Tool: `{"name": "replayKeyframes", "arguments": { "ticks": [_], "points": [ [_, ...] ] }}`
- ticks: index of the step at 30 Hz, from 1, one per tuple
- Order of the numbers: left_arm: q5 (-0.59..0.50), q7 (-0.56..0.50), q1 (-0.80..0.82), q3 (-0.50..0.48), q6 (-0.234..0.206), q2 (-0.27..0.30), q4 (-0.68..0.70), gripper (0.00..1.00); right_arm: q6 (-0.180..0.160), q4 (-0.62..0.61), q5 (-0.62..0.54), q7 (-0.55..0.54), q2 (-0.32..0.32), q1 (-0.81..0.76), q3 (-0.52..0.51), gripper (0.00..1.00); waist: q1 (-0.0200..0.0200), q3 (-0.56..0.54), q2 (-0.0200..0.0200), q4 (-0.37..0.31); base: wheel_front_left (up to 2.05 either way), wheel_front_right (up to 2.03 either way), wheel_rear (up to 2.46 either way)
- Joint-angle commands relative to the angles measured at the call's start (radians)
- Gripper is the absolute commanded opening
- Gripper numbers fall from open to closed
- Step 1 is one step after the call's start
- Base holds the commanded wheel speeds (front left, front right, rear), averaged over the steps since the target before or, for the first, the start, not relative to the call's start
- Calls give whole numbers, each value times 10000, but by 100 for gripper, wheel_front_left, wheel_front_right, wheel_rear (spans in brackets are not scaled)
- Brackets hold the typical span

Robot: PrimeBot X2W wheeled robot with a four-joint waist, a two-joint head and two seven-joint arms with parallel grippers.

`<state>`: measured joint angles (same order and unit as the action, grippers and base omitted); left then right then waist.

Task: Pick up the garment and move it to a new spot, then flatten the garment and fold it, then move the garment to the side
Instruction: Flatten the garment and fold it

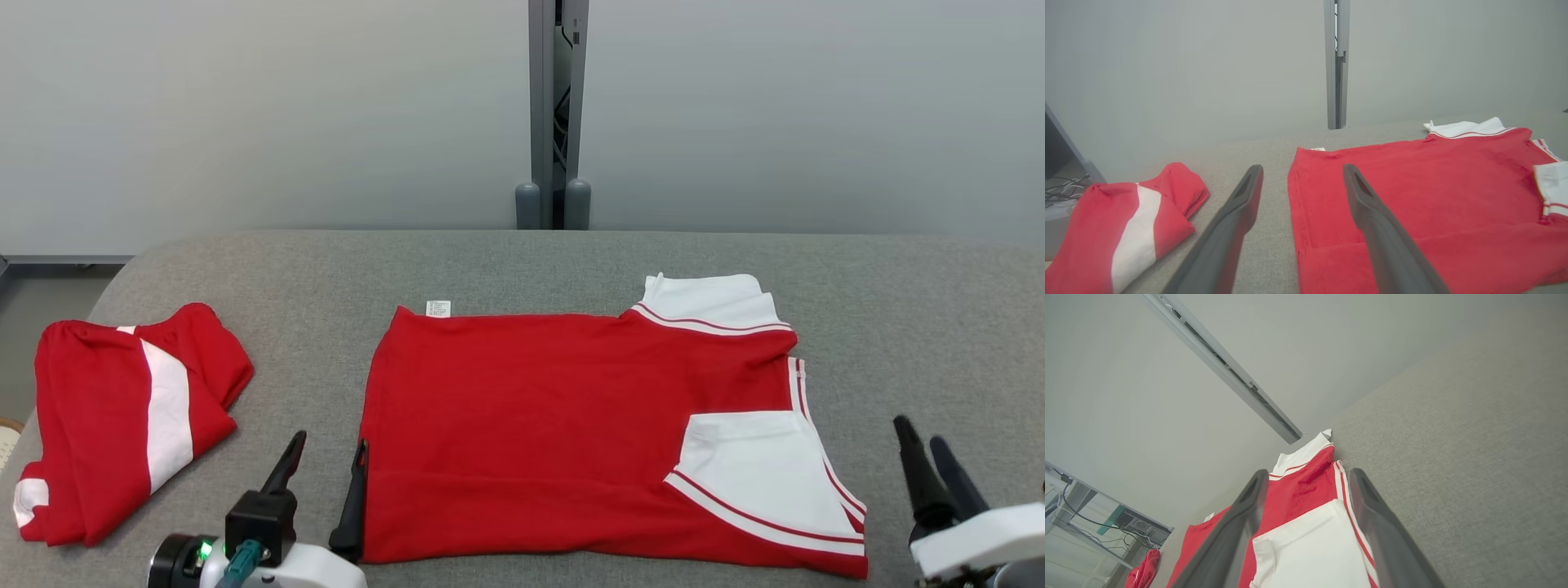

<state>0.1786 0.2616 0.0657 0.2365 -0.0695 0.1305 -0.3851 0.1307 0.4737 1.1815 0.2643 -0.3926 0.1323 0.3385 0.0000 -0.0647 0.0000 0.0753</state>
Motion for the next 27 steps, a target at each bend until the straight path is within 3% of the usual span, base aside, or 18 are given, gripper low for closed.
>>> {"name": "replayKeyframes", "arguments": {
  "ticks": [1, 8, 16, 22, 27],
  "points": [
    [-42, 35, -75, -124, 86, 17, -14, 100, 0, 46, -166, 10, 55, -138, -99, 100, 0, -23, 0, -6, 0, 0, 0],
    [102, 35, -754, -703, 624, -512, -556, 100, 0, 610, -936, 12, 912, -906, -626, 100, 0, -141, 0, -1, 0, 0, 0],
    [-28, 36, -656, -665, 994, -661, -2203, 100, 0, 1176, -534, 12, 1210, -1072, -585, 100, 0, -145, 0, 25, 0, 0, 0],
    [1670, 35, -332, -820, 1737, -771, -3621, 100, 0, 1601, -217, 9, 1165, -932, -230, 100, 0, -103, 0, 12, 0, 0, 0],
    [3916, -73, 131, 49, 2001, -783, -4458, 100, 0, 1831, 148, -19, 1179, -857, 19, 100, 0, -23, 0, -4, 0, 0, 0]
  ]
}}
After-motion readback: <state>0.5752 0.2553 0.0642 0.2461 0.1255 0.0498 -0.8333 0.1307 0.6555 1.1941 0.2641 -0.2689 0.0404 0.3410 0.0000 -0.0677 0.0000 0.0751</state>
